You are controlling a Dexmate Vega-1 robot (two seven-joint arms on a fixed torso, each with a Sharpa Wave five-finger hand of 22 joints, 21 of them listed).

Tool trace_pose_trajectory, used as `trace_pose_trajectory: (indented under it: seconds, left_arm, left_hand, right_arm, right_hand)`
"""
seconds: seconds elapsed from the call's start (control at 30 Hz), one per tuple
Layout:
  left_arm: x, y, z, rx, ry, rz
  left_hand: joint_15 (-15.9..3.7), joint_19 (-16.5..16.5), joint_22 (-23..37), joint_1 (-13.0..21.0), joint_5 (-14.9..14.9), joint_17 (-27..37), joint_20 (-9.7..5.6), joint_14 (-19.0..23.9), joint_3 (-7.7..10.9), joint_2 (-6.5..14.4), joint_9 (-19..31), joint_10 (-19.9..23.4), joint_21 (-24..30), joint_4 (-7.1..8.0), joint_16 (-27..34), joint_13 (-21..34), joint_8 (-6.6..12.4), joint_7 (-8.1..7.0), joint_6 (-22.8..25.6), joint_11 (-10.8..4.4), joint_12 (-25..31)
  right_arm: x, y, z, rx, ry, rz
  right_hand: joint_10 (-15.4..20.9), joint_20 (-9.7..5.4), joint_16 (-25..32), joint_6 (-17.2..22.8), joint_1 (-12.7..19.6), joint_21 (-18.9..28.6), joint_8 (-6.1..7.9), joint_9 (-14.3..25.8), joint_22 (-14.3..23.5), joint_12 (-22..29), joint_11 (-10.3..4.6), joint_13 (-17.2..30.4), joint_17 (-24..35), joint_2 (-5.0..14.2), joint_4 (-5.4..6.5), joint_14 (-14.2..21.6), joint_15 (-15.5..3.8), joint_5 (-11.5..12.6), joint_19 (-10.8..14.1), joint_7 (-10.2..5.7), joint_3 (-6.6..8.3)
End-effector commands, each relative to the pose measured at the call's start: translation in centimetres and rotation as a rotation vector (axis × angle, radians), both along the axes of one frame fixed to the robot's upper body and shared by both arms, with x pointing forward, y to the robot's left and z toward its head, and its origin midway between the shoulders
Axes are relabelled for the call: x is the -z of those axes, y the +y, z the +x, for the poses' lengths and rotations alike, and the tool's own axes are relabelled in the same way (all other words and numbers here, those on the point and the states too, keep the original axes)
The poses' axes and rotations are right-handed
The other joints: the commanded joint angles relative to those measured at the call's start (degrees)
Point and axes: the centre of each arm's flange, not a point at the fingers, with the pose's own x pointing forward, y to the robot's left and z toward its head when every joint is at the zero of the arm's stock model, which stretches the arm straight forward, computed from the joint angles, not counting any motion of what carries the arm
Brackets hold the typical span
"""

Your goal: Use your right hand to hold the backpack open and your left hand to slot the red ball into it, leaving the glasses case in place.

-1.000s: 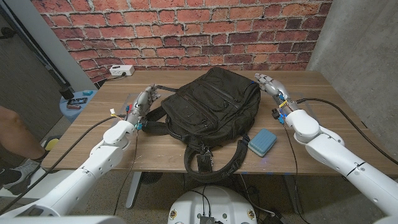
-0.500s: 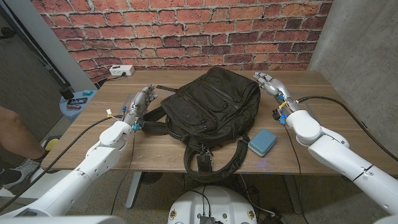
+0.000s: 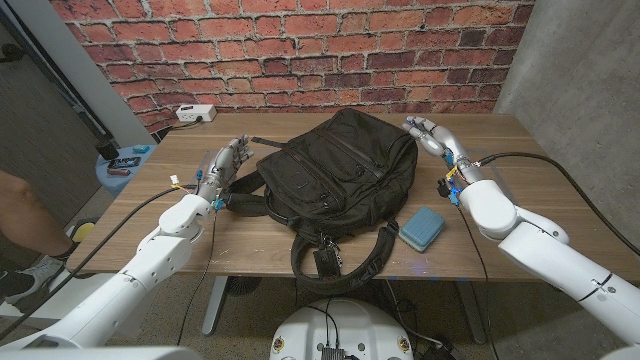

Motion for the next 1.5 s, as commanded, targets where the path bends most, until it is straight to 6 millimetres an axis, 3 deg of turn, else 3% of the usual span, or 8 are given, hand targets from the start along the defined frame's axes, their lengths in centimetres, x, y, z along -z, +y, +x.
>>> trace_pose_trajectory:
  seconds: [0.03, 0.6, 1.5]
  left_arm:
    - [-0.2, -0.1, 0.0, 0.01, -0.006, 0.007]
    - [0.2, -0.5, 0.0, 0.018, -0.001, 0.0]
    - [0.5, -0.2, -0.8, 0.006, -0.021, -0.006]
  left_hand:
    - [0.46, 0.6, 0.1, -0.1, -0.1, 0.2, -0.1, 0.1, 0.33, -0.6, 0.2, 0.1, -0.2, 0.04, -0.1, 0.3, 0.26, 0.27, 0.3, 0.44, 0.0]
    - [0.45, 0.9, 0.1, -0.1, -0.1, 0.2, -0.11, 0.2, 0.61, -0.5, 0.2, 0.2, -0.7, -0.13, 0.0, 0.3, 0.26, 0.32, 0.5, 0.42, 0.0]
    - [0.42, 1.3, 0.1, -0.1, -0.2, 0.2, -0.2, 0.2, 1.08, -0.5, 0.2, 0.2, -1.3, -0.52, -0.1, 0.3, 0.2, 0.25, 0.6, 0.41, -0.1]
  right_arm:
    - [-0.2, 0.8, -2.4, 0.024, -0.038, -0.045]
    - [0.0, 0.4, -5.0, 0.081, -0.042, -0.105]
    - [1.5, 4.5, -7.7, 0.236, -0.112, -0.271]
  right_hand:
    - [0.8, -1.77, 0.4, 0.7, 0.4, 0.3, 0.26, 0.0, 0.3, 0.4, -0.04, 0.0, 0.0, -0.12, -0.43, 0.5, -1.33, 0.4, 0.5, -0.05, -0.05]
    - [1.0, -1.63, 0.5, 1.2, 0.5, 0.3, 0.35, 0.0, 0.3, 0.4, 0.01, -0.1, -0.2, -0.11, -0.66, 0.7, -1.42, 0.4, 0.7, -0.02, -0.14]
    - [3.3, -1.24, 0.9, 3.0, 2.6, 0.5, 0.72, -0.1, 0.2, 1.1, -0.02, -0.1, -1.3, -1.21, -2.76, 2.5, -1.45, 0.6, 2.1, 0.34, 0.13]
